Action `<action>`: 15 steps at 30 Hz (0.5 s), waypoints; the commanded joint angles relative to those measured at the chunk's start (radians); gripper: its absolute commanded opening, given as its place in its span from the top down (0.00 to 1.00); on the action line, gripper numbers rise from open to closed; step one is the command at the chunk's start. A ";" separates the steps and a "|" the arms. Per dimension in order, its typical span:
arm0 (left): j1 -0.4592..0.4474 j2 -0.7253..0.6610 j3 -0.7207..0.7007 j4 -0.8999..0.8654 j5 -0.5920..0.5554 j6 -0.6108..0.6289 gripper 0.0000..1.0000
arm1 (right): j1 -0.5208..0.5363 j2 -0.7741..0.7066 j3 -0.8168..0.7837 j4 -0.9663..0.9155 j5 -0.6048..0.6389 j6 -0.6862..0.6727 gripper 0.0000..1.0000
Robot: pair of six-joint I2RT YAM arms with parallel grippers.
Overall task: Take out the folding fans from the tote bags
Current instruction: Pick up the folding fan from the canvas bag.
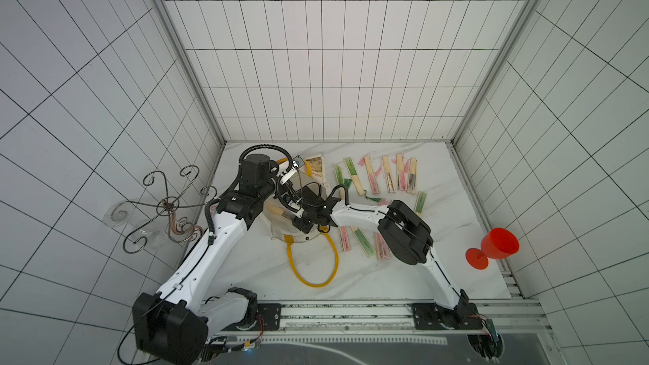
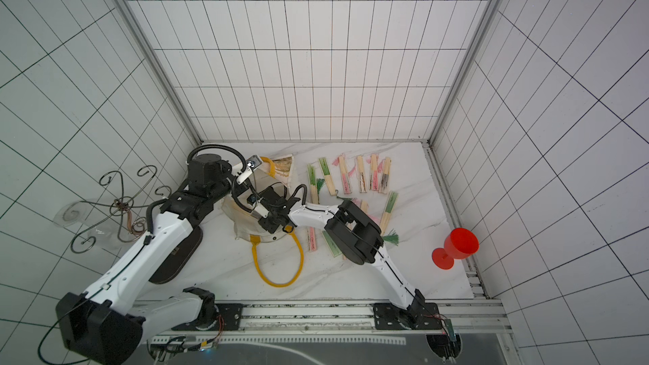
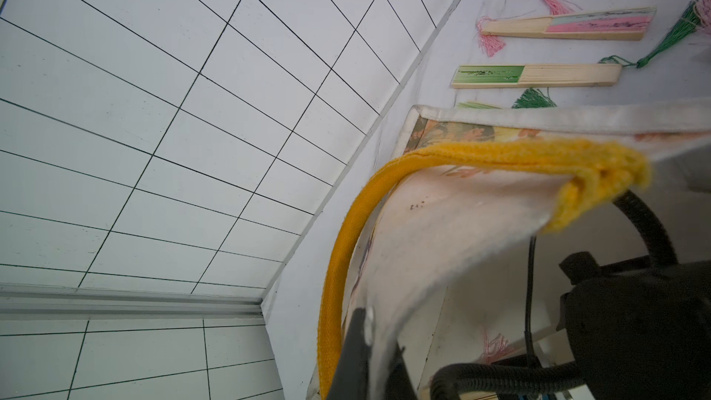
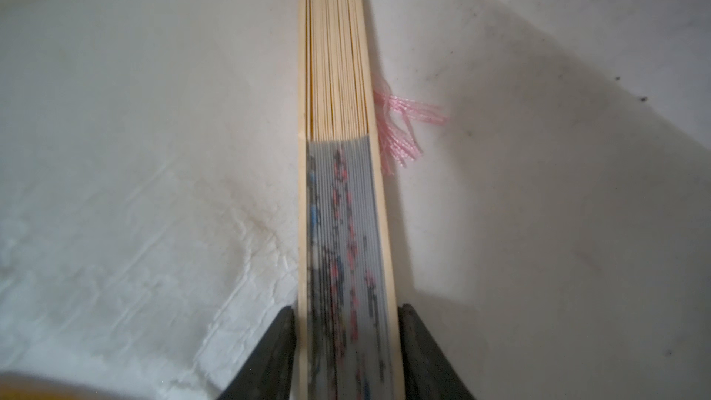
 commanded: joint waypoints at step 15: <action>-0.001 0.002 0.011 0.079 -0.144 0.000 1.00 | 0.025 -0.046 0.032 -0.377 -0.033 0.128 0.70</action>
